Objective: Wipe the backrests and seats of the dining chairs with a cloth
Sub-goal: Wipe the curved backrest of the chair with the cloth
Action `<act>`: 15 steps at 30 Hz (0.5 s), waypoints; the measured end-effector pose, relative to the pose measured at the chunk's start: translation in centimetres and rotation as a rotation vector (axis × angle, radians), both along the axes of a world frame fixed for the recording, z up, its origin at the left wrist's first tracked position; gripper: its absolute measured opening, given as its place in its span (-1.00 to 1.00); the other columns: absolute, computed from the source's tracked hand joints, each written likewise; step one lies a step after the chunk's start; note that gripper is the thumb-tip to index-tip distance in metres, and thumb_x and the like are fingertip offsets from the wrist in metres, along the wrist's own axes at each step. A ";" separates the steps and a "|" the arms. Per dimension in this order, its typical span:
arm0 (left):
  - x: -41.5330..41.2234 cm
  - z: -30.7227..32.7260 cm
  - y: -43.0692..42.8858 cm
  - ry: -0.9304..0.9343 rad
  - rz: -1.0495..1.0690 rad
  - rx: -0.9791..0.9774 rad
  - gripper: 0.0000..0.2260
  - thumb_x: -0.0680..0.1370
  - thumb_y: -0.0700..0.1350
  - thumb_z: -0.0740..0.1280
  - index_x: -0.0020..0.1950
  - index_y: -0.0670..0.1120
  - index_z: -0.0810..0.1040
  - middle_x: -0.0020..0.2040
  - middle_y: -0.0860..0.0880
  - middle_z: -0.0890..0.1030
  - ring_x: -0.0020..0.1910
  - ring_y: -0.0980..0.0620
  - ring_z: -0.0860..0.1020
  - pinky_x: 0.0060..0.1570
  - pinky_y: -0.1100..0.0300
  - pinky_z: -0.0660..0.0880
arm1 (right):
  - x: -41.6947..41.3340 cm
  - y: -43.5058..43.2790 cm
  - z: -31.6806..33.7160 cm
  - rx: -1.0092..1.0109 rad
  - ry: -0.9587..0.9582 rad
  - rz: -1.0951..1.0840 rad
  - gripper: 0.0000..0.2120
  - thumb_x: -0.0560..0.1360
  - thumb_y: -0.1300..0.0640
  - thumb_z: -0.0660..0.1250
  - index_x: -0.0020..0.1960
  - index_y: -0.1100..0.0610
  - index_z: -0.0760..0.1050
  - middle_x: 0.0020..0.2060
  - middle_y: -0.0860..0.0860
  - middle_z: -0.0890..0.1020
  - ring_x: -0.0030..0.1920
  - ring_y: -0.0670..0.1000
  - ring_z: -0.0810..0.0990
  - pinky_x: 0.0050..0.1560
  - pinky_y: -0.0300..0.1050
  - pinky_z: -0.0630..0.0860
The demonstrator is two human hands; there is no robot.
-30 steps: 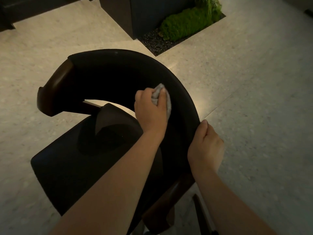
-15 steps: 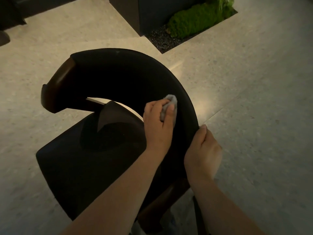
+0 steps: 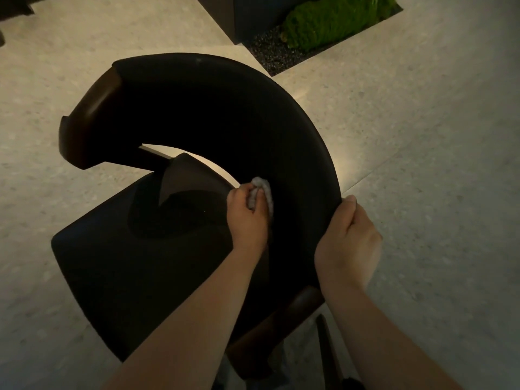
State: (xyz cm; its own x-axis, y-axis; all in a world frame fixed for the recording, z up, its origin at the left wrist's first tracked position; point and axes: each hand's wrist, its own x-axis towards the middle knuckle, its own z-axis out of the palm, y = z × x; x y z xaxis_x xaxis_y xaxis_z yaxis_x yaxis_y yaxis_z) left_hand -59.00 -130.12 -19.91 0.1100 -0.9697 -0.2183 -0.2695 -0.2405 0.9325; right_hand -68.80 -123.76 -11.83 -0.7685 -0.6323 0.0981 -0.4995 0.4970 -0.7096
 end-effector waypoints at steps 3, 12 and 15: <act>1.0 -0.2 -0.6 -0.005 -0.006 0.020 -0.92 0.62 -0.06 0.24 0.10 0.09 0.44 0.09 0.11 0.40 -0.06 0.52 0.40 -0.21 0.54 0.41 | 0.1 0.0 0.2 0.023 0.002 -0.007 -0.56 0.67 0.00 -0.01 -0.37 -0.06 0.33 -0.54 -0.11 0.40 -0.37 -0.30 0.48 -0.52 -0.38 0.30; -0.8 0.1 -0.2 -0.149 -0.071 -0.164 -0.82 0.63 0.06 0.16 0.17 0.05 0.39 0.15 0.11 0.31 0.15 0.02 0.45 0.07 0.14 0.48 | 0.0 -0.1 0.0 0.001 -0.006 0.000 -0.56 0.67 0.04 0.02 -0.38 -0.05 0.33 -0.53 -0.11 0.40 -0.37 -0.31 0.47 -0.35 -0.50 0.33; -0.7 -0.9 -0.3 -0.190 -0.093 -0.133 -0.80 0.64 0.03 0.15 0.24 0.04 0.39 0.15 0.12 0.30 0.15 0.03 0.45 0.06 0.17 0.47 | 0.0 0.0 0.0 -0.020 0.006 0.006 -0.56 0.67 0.07 0.04 -0.38 -0.07 0.30 -0.53 -0.12 0.39 -0.36 -0.35 0.46 -0.34 -0.55 0.31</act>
State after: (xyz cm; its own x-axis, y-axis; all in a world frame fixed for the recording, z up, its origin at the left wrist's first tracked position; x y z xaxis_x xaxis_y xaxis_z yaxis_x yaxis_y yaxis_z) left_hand -59.65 -130.46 -20.80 0.0460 -0.9963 -0.0720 -0.4584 -0.0850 0.8847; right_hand -68.82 -123.77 -11.79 -0.7643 -0.6345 0.1151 -0.5063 0.4799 -0.7165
